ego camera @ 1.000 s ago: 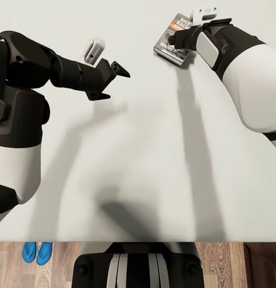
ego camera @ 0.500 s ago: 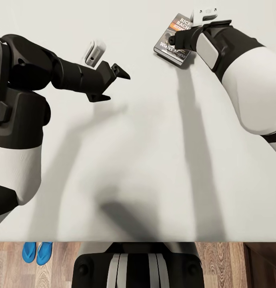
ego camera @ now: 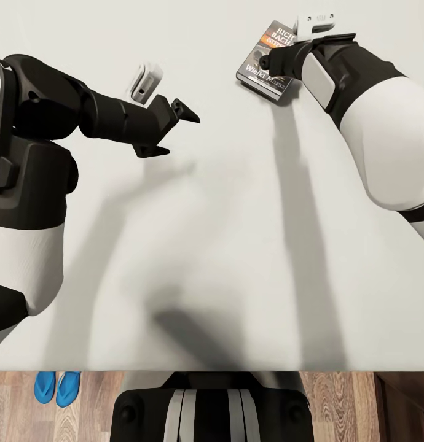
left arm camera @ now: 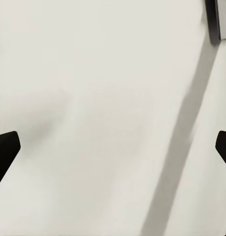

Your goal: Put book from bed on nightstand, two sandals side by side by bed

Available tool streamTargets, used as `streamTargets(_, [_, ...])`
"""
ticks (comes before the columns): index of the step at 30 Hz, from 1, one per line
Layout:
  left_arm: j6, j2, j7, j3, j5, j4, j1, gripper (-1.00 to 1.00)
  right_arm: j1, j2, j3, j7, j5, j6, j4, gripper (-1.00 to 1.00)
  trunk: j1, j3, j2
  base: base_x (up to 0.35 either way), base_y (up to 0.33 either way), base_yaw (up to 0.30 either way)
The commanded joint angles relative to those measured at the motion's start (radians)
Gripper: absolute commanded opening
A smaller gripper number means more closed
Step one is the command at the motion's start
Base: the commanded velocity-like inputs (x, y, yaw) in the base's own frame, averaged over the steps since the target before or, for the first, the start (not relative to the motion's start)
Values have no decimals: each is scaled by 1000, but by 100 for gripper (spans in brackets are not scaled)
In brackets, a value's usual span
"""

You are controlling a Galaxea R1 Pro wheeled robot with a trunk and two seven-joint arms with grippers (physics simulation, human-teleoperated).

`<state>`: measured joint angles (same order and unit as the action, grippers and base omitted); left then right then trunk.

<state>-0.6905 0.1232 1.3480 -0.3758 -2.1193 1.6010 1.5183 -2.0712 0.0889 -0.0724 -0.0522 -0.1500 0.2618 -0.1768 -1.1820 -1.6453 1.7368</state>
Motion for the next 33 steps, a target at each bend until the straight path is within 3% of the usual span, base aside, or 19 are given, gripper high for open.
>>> streamTargets(1, [-9,1,6,0,-4,1,1,100,2,0,-12,-3,-17,6,54,100,0,0,0,0,0,0])
streamTargets(18, [-9,1,6,1,-4,1,0,100,9,1,-14,-3,-17,5,53,100,0,0,0,-116,-18,0])
streamTargets(33, [-9,0,4,1,-4,1,-1,100,1,3,-14,-3,-19,6,47,100,0,0,0,-24,-4,0])
